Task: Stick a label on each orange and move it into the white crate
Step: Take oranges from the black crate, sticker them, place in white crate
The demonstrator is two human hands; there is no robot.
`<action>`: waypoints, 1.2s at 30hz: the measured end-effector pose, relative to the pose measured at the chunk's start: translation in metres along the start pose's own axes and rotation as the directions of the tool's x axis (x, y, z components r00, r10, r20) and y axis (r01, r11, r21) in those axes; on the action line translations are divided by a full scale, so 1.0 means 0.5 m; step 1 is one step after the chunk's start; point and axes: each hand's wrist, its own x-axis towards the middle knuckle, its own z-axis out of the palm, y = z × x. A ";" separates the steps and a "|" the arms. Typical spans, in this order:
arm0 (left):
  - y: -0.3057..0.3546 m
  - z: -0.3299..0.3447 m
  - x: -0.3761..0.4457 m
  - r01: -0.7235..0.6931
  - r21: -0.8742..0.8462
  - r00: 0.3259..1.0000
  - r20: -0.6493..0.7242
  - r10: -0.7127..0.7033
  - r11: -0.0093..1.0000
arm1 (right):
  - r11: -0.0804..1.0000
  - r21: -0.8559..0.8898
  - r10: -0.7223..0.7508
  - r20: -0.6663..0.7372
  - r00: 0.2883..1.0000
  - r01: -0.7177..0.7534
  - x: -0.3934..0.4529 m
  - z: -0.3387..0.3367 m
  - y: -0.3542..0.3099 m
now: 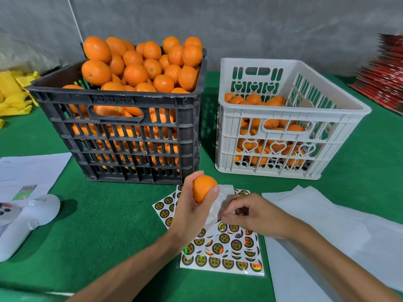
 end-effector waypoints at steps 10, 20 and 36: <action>0.001 0.001 0.000 -0.008 0.015 1.000 0.009 0.008 1.000 | 0.909 -0.263 0.380 0.211 0.900 -0.322 0.077 -0.035 -0.058; 0.007 0.001 -0.004 0.006 -0.013 1.000 0.010 -0.006 1.000 | 0.851 -0.369 0.473 0.231 0.850 -0.373 0.106 -0.036 -0.061; 0.007 -0.006 0.004 0.019 0.009 1.000 0.025 -0.020 1.000 | 0.972 -0.229 0.052 0.021 0.998 -0.046 -0.029 -0.014 -0.030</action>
